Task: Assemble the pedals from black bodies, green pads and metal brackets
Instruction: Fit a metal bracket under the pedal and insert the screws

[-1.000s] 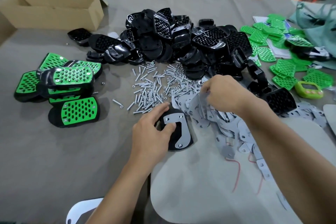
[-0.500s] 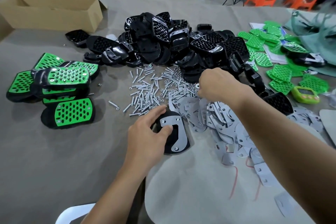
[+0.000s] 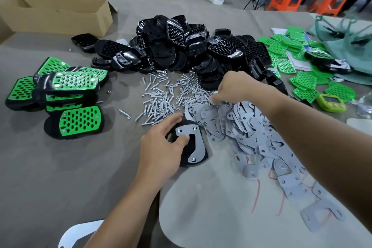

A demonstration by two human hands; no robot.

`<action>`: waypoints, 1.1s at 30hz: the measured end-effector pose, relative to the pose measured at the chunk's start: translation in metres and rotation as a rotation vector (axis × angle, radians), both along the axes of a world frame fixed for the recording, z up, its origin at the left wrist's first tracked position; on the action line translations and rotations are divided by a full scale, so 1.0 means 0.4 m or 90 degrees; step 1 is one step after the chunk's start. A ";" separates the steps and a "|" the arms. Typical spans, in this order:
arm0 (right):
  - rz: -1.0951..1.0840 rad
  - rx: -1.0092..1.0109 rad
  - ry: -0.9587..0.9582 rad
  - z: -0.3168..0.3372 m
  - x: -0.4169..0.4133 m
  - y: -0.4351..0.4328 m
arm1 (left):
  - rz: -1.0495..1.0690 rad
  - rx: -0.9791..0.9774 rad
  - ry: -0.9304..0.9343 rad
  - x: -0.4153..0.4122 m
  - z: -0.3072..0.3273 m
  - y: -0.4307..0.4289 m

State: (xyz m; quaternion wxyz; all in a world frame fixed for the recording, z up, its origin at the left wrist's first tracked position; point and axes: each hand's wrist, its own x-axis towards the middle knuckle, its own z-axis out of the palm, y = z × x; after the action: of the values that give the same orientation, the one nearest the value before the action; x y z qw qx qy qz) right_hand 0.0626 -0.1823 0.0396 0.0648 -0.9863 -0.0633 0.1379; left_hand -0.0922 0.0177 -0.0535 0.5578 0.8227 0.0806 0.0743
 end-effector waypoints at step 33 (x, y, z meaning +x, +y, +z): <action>-0.172 0.814 0.012 -0.013 -0.367 0.083 | 0.079 -0.378 -0.111 -0.008 0.075 0.015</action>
State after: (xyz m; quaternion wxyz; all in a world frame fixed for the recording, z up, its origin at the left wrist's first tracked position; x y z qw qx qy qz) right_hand -0.0843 -0.1490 0.0344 0.6562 -0.7511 -0.0077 0.0726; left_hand -0.0953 0.0238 -0.0234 0.7730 0.6077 0.1008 0.1516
